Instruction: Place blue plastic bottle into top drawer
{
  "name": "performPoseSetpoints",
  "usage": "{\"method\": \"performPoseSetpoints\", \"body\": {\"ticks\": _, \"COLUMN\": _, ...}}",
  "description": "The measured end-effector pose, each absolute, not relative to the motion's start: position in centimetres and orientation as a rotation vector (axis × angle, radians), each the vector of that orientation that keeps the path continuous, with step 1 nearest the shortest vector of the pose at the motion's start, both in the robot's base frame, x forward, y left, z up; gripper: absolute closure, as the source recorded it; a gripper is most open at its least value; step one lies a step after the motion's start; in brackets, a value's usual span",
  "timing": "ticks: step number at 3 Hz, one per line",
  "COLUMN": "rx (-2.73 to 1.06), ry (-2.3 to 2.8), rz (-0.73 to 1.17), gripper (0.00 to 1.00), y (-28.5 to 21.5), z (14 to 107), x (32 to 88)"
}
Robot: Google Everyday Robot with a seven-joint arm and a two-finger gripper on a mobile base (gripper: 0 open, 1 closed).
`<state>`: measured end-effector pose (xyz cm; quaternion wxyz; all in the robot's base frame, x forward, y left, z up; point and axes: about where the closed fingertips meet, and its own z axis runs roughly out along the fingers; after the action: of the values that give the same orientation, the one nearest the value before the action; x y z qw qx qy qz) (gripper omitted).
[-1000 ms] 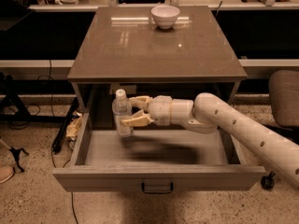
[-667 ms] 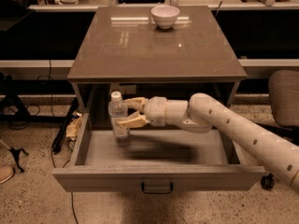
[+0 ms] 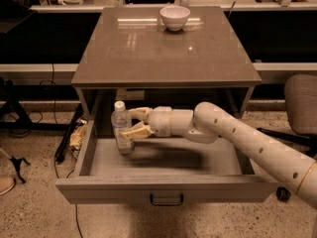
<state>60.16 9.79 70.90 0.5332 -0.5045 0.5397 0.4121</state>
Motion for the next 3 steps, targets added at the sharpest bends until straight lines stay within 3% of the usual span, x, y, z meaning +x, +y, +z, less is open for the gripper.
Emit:
{"method": "performPoseSetpoints", "body": {"ticks": 1, "rx": -1.188, "ry": 1.294, "rz": 0.992, "gripper": 0.96, "y": 10.26, "z": 70.04, "x": 60.30}}
{"method": "performPoseSetpoints", "body": {"ticks": 2, "rx": -1.192, "ry": 1.292, "rz": 0.995, "gripper": 0.73, "y": 10.45, "z": 70.12, "x": 60.21}}
{"method": "performPoseSetpoints", "body": {"ticks": 3, "rx": -1.195, "ry": 1.288, "rz": 1.000, "gripper": 0.43, "y": 10.79, "z": 70.18, "x": 60.09}}
